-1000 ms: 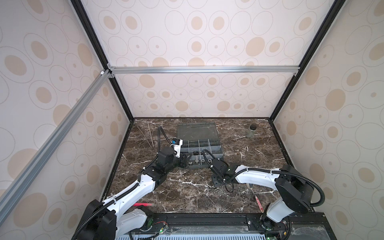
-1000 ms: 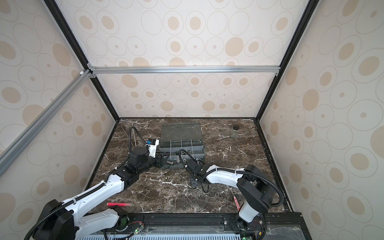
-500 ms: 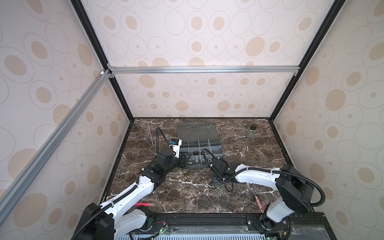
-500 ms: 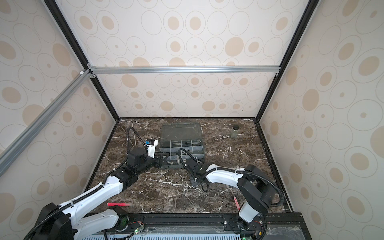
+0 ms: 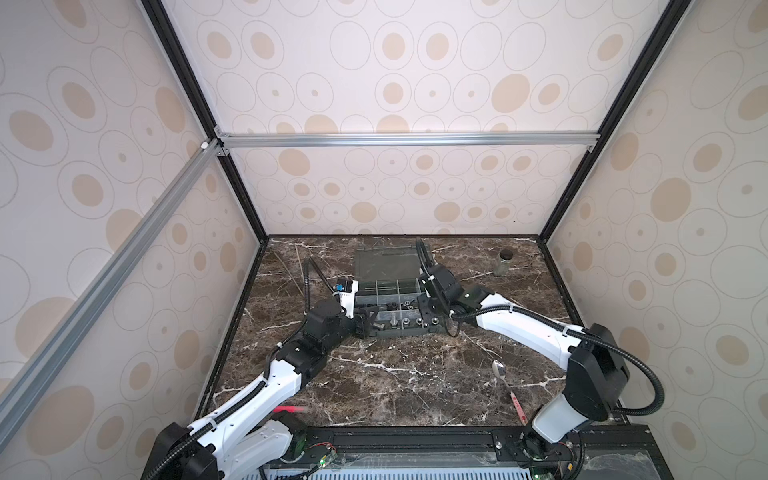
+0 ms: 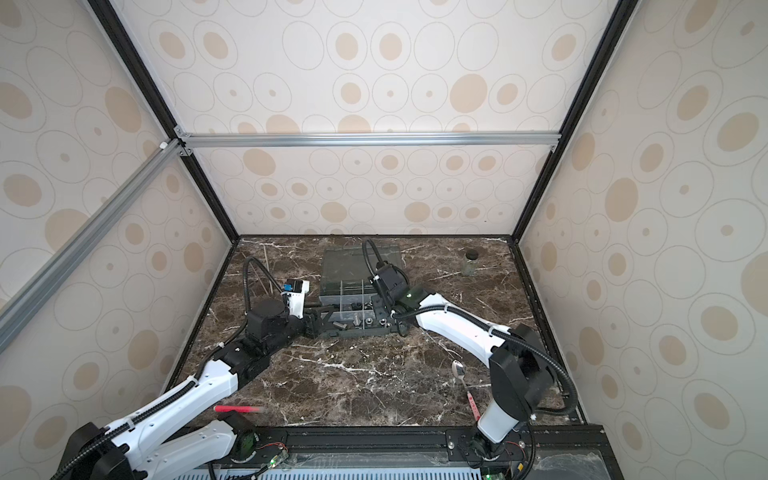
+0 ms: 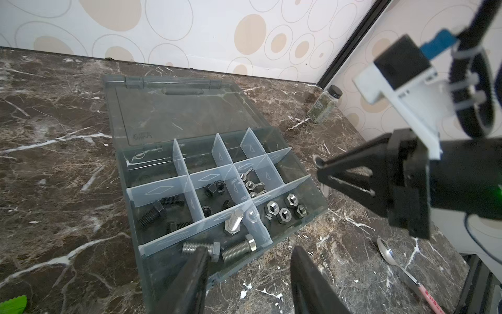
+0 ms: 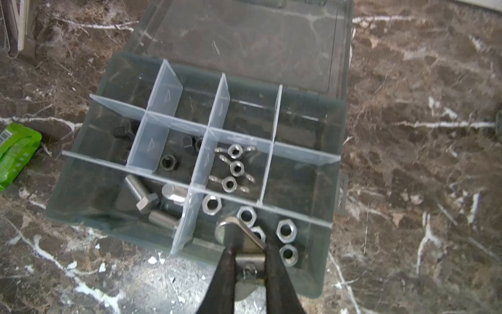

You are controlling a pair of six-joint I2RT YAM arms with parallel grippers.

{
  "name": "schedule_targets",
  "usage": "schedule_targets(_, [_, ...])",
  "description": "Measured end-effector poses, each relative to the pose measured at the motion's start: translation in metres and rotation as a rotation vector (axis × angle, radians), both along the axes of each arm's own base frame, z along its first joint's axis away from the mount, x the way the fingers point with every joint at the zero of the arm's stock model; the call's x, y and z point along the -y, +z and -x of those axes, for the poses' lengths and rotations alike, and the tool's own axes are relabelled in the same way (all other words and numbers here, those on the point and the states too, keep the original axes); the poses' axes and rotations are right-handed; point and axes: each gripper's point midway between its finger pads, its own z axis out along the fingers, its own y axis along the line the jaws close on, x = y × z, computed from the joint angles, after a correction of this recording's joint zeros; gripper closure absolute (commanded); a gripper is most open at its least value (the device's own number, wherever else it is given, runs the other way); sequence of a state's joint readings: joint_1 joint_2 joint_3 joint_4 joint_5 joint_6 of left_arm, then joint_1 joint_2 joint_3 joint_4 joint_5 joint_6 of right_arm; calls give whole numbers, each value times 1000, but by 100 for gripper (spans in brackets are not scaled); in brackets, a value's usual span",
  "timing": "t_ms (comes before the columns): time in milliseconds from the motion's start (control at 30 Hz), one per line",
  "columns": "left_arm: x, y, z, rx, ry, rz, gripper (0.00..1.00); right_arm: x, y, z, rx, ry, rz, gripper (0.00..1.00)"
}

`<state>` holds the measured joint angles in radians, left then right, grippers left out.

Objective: Sort the screws and nuts into containers
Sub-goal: 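Carry the wing nut over the organizer and release it into a compartment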

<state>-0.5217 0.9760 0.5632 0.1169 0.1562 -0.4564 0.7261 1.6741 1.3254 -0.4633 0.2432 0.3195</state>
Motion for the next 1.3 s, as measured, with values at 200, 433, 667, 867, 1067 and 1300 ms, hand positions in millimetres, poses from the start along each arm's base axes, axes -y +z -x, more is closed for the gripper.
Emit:
schedule_targets(200, [-5, 3, 6, 15, 9, 14, 50, -15, -22, -28, -20, 27, 51, 85])
schedule_targets(433, [-10, -5, 12, -6, 18, 13, 50, -11, -58, -35, -85, 7, 90, 66])
schedule_targets(667, [-10, -6, 12, -10, 20, 11, 50, -10, -59, -37, -90, -10, 79, 61])
schedule_targets(867, [-10, -7, 12, -14, 21, 9, 49, -8, -54, -38, -84, -12, 72, 60])
schedule_targets(1067, [-12, -8, 10, -12, 31, 5, 49, 1, -38, -31, -59, -25, 45, 60])
schedule_targets(1300, [-16, -8, 8, -6, 56, -4, 49, 12, -18, -22, -21, -38, 12, 60])
